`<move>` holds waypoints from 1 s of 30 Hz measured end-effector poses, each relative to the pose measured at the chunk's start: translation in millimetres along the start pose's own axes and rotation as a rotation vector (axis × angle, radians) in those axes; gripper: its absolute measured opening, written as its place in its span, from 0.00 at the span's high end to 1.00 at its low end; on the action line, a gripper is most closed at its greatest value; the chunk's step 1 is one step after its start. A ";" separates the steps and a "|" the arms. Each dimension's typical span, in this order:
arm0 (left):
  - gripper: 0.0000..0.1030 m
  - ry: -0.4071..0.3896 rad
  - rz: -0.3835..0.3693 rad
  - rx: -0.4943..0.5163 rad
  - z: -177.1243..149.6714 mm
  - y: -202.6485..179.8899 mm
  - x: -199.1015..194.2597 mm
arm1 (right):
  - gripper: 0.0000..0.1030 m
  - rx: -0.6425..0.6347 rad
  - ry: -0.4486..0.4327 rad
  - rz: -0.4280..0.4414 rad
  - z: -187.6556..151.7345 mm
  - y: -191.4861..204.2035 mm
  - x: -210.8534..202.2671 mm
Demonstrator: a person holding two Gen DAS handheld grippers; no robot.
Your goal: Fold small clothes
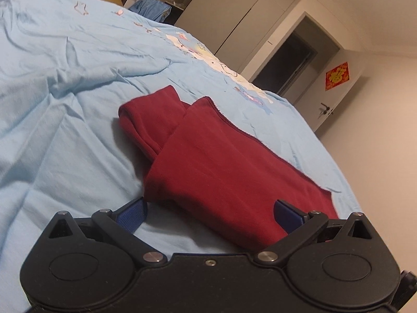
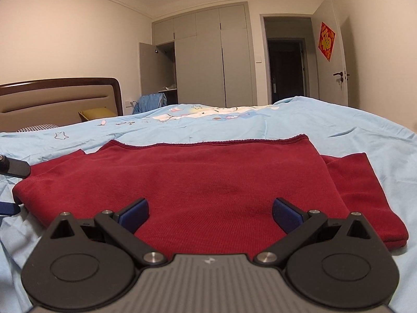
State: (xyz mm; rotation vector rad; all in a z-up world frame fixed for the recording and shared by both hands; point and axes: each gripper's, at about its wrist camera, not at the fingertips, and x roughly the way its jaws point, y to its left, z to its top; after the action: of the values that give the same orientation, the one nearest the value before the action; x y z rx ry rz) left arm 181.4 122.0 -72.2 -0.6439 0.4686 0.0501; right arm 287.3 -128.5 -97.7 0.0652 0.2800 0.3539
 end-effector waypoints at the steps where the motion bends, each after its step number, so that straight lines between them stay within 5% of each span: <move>1: 0.01 0.003 -0.015 -0.009 -1.8 -1.3 0.1 | 0.00 0.000 -0.001 0.000 -0.2 0.4 0.0; 12: 0.01 -0.016 -0.081 -0.068 -3.7 -2.0 13.1 | 0.00 -0.001 -0.002 0.000 -0.6 0.7 -0.1; 22: 0.01 -0.078 0.011 -0.114 27.2 4.3 52.6 | 0.00 0.002 -0.004 0.002 -1.0 1.3 -0.9; 30: 0.01 -0.095 0.000 -0.086 22.0 6.6 48.5 | 0.00 0.006 -0.008 0.004 -1.3 1.8 -1.6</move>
State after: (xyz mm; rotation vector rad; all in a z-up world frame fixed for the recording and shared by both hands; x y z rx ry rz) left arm 232.4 135.5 -81.6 -0.7225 0.3764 0.1012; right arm 284.9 -127.3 -98.3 0.0728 0.2735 0.3571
